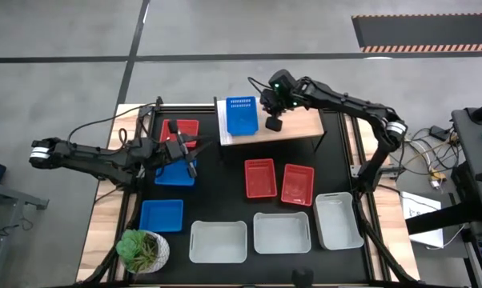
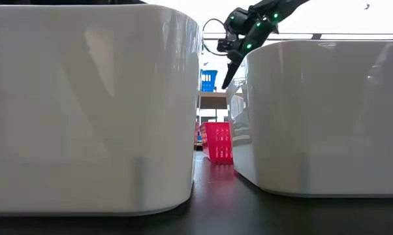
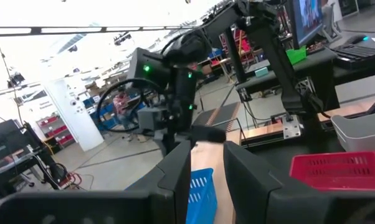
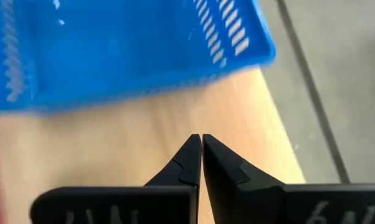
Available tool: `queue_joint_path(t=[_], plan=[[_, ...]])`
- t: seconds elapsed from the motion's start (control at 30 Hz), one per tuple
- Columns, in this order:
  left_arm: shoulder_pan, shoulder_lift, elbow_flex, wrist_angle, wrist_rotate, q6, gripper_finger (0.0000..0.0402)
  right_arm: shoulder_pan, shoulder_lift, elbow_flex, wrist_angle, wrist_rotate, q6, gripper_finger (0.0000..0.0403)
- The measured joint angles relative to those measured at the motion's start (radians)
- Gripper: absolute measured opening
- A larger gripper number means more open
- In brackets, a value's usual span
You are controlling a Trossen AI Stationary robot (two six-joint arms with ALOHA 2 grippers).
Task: Stack baskets on shelf by color
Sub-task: Put the bottom left red basket on the shelf
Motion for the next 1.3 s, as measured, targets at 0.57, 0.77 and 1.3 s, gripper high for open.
queue_joint_path(t=[0.57, 0.77, 1.3], plan=[[0.0, 0.021, -0.008, -0.001, 0.0, -0.008, 0.0079, 0.324, -0.349, -0.135, -0.206, -0.002, 0.178, 0.0009], [0.0, 0.031, -0.007, 0.0, 0.0, -0.009, 0.0079, 0.52, -0.43, -0.328, 0.04, 0.027, 0.232, 0.0009], [0.0, 0.057, 0.0, 0.002, 0.001, -0.009, 0.0079, 0.747, -0.328, -0.505, 0.303, 0.265, 0.408, 0.0061]])
